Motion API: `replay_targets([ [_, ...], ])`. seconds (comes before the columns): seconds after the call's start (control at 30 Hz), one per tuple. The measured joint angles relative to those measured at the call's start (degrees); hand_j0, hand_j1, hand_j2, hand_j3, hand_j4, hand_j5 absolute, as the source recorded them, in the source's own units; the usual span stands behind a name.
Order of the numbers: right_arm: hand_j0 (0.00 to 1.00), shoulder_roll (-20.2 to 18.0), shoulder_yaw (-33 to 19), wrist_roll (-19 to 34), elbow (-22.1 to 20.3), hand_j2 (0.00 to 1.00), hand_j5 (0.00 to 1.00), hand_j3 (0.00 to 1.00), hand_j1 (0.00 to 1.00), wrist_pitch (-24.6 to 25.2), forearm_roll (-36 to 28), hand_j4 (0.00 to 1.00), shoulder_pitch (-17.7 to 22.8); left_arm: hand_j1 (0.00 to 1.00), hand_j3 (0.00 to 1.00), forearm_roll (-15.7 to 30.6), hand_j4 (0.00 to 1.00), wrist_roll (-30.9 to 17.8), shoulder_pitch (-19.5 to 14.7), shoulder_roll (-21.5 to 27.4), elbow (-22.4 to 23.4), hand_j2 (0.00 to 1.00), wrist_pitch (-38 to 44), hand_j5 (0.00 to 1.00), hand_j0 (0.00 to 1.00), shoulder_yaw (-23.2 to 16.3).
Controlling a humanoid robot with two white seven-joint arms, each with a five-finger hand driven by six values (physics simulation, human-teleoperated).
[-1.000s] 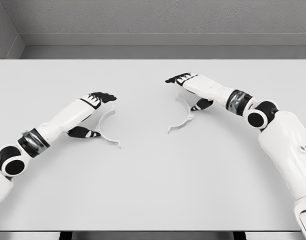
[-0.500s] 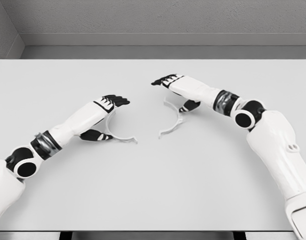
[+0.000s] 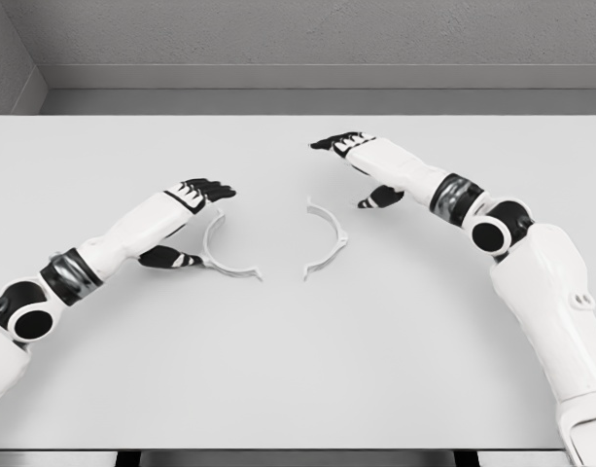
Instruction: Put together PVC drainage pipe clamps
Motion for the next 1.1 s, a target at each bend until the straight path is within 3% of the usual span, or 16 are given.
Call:
replay_targets([
  [0.1,1.0,-2.8,-3.5,0.1,-6.8,1.0,1.0,1.0,1.0,-0.1,-0.9,1.0,6.1,1.0,1.0,0.0,1.0,0.0,0.1,0.1,0.2,1.0,0.0,1.0,1.0,0.0],
  [0.2,1.0,-5.9,-5.5,1.2,-13.7,1.0,1.0,1.0,1.0,-0.1,-3.6,1.0,9.4,1.0,1.0,0.0,1.0,0.0,-0.2,0.2,0.4,1.0,0.0,1.0,1.0,0.1],
  [0.4,1.0,-8.1,-6.4,2.1,-19.8,1.0,1.0,1.0,1.0,-1.6,-5.5,1.0,13.6,1.0,1.0,-0.1,1.0,0.0,-0.8,0.0,2.0,1.0,0.0,1.0,1.0,-0.1],
  [1.1,1.0,-3.2,0.5,2.3,-11.1,1.0,1.0,1.0,1.0,-2.0,-5.1,1.0,9.3,1.0,1.0,-0.2,1.0,0.0,-0.9,-2.3,2.3,1.0,0.0,1.0,1.0,-0.8],
])
